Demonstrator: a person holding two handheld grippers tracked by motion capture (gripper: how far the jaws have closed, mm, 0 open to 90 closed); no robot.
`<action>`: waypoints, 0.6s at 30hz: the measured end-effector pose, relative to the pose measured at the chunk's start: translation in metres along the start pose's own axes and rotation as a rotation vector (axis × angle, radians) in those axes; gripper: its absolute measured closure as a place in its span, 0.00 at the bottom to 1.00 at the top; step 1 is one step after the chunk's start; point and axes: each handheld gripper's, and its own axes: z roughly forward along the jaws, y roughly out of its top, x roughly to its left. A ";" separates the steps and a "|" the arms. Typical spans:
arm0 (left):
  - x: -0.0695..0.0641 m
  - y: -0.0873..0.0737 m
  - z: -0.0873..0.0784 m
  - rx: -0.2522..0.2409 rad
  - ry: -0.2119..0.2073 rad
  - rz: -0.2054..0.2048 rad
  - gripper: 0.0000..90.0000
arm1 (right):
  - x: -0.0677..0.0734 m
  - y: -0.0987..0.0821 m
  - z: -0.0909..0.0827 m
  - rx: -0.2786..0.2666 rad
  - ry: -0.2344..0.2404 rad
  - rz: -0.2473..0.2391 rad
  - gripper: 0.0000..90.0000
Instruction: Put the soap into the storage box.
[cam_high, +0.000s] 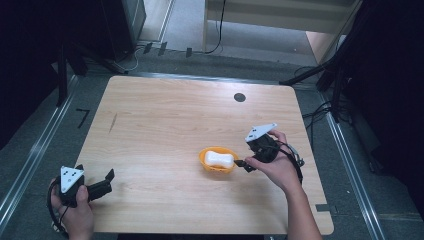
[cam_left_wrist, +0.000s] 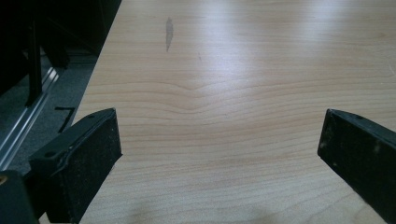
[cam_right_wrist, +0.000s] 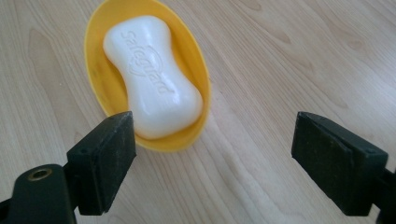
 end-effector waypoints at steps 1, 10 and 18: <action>0.000 0.000 0.000 -0.002 0.001 -0.001 0.00 | -0.001 -0.003 -0.002 -0.002 -0.010 0.016 0.16; 0.000 0.000 0.000 -0.001 0.001 -0.001 0.00 | -0.011 -0.035 -0.018 -0.043 -0.062 0.112 0.15; 0.000 0.000 0.000 0.000 0.001 0.002 0.00 | -0.014 -0.065 -0.022 -0.056 -0.085 0.175 0.14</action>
